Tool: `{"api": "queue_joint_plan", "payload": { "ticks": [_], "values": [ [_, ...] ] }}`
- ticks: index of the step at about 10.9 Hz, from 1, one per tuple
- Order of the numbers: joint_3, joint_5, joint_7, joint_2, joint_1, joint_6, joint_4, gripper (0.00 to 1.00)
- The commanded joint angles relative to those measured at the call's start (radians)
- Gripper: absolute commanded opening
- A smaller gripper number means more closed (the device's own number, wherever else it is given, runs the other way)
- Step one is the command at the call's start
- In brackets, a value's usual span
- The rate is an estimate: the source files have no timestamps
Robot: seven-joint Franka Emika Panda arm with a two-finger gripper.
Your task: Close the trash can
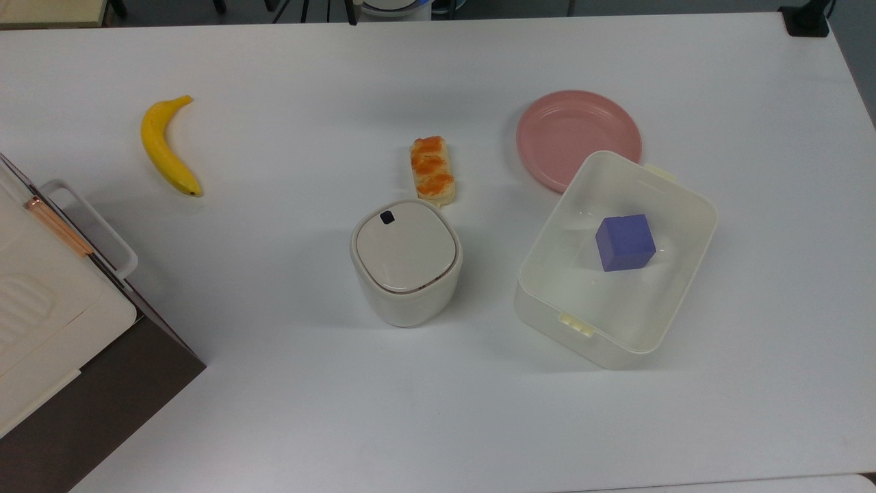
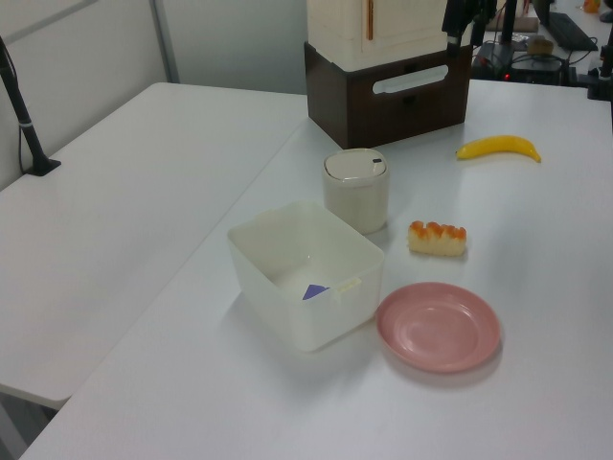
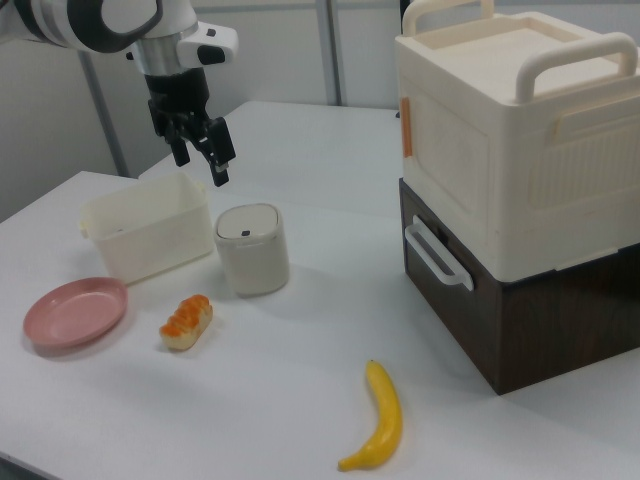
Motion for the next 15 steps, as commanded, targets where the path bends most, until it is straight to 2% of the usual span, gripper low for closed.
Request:
{"api": "queue_joint_plan", "payload": {
  "ticks": [1, 6, 7, 9, 12, 14, 15],
  "values": [
    [-0.002, -0.015, -0.119, -0.024, 0.009, -0.048, -0.021, 1.0],
    [0.001, -0.007, -0.119, -0.01, -0.005, -0.042, -0.016, 1.0],
    [0.018, -0.008, -0.119, -0.009, -0.013, -0.042, -0.016, 1.0],
    [0.085, -0.01, -0.115, -0.007, -0.071, -0.042, -0.016, 1.0],
    [0.064, -0.012, -0.106, -0.009, -0.032, -0.04, -0.016, 1.0],
    [-0.005, -0.016, -0.063, -0.006, 0.041, -0.042, -0.016, 1.0],
    [-0.005, -0.018, -0.063, -0.004, 0.038, -0.04, -0.016, 1.0]
  ]
}}
